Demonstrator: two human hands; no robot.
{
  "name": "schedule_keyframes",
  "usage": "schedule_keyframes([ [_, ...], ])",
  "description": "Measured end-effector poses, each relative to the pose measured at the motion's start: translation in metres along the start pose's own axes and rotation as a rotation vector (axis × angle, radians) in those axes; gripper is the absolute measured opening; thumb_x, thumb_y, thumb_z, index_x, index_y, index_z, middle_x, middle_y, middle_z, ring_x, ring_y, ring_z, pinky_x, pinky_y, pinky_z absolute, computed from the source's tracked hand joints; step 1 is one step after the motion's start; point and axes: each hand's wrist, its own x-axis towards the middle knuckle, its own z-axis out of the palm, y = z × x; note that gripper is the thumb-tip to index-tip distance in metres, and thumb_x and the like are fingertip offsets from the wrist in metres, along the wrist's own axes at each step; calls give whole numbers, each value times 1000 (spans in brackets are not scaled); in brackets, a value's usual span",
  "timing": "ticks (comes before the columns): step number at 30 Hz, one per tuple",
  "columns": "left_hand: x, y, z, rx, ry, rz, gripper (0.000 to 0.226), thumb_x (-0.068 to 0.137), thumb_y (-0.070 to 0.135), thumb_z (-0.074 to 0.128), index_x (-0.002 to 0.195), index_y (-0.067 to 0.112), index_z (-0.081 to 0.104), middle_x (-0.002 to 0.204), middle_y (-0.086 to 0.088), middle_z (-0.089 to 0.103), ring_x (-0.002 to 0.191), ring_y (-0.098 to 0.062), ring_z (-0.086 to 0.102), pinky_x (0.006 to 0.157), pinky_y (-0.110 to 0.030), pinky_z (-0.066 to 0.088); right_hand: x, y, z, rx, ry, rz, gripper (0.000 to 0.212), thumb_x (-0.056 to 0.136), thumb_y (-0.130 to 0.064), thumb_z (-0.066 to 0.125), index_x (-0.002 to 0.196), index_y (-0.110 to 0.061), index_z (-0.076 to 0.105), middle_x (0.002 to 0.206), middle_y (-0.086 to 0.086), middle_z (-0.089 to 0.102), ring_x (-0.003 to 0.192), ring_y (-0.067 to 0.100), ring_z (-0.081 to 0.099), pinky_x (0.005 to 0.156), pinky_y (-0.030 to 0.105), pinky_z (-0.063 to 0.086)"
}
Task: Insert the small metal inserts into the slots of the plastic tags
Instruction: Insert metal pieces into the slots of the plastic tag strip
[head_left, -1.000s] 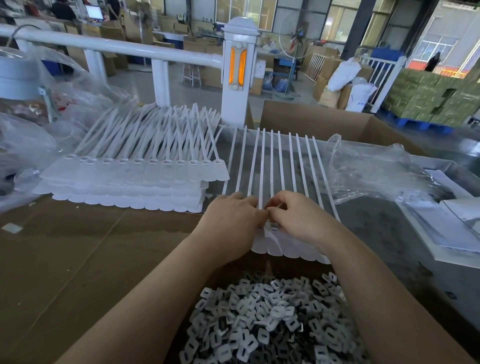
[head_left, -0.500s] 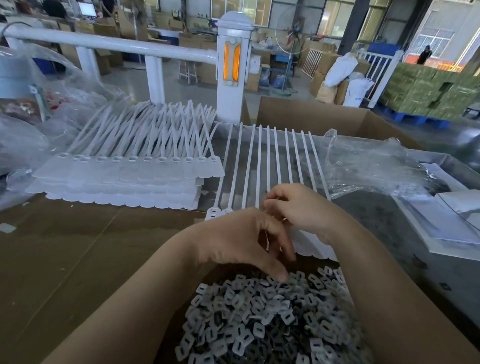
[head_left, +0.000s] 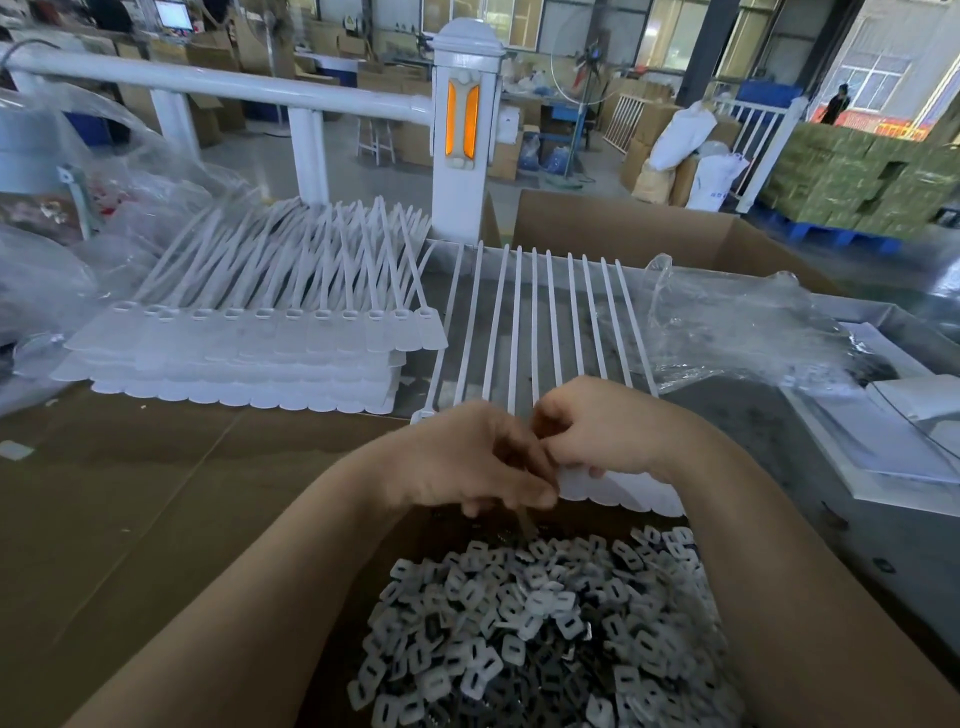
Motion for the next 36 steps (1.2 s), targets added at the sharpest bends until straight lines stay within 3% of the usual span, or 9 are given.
schedule_keyframes([
  [4, -2, -8, -13, -189, 298, 2, 5, 89, 19, 71, 87, 15, 71, 59, 4, 59, 41, -7, 42, 40, -17, 34, -8, -9, -1, -40, -204, -93, 8, 84, -18, 77, 85, -25, 72, 77, -4, 71, 67, 7, 61, 60, 25, 50],
  [7, 1, -15, -18, -285, 442, -14, 7, 90, 18, 70, 84, 15, 68, 55, 6, 57, 40, -8, 42, 37, -16, 31, -6, -21, 8, -126, -303, -171, 14, 82, -22, 80, 92, -26, 72, 79, -5, 71, 72, 11, 66, 76, 35, 55],
  [13, 9, -25, -13, -298, 498, -28, 16, 88, 23, 73, 73, 27, 70, 55, 7, 59, 40, -6, 45, 38, -15, 34, -4, -33, 22, -257, -290, -229, 18, 81, -22, 81, 92, -28, 69, 70, -16, 60, 61, -10, 55, 53, 8, 43],
  [16, 11, -28, -12, -313, 504, -28, 24, 88, 23, 74, 68, 35, 72, 55, 7, 60, 40, -6, 46, 38, -16, 35, -5, -33, 23, -276, -280, -230, 13, 81, -22, 80, 90, -25, 72, 69, -18, 60, 61, -12, 55, 54, 7, 42],
  [24, 14, -33, -11, -338, 510, 14, 20, 88, 22, 74, 70, 31, 72, 57, 5, 60, 44, -8, 49, 40, -17, 37, -5, -30, 19, -213, -257, -239, 3, 86, -26, 73, 84, -27, 75, 67, -20, 65, 64, -7, 59, 58, 12, 47],
  [27, 14, -33, -10, -369, 478, 65, 13, 91, 20, 70, 78, 23, 72, 65, 0, 64, 51, -8, 54, 45, -17, 42, -5, -21, 10, -47, -160, -217, 3, 87, -21, 73, 85, -24, 73, 70, -16, 69, 61, -5, 59, 54, 12, 46],
  [31, 13, -32, -9, -413, 428, 83, 6, 94, 18, 65, 93, 13, 69, 79, -4, 72, 64, -10, 65, 54, -17, 48, -4, -5, 0, 316, 93, -119, 6, 87, -11, 70, 86, -17, 71, 74, -2, 73, 62, 2, 61, 53, 18, 47],
  [36, 15, -30, -6, -432, 404, 79, 15, 93, 23, 65, 101, 10, 68, 87, 0, 76, 75, -11, 69, 59, -19, 52, 3, 3, 2, 502, 265, -48, 6, 94, -10, 66, 90, -13, 69, 74, 0, 74, 63, 7, 63, 55, 20, 49],
])
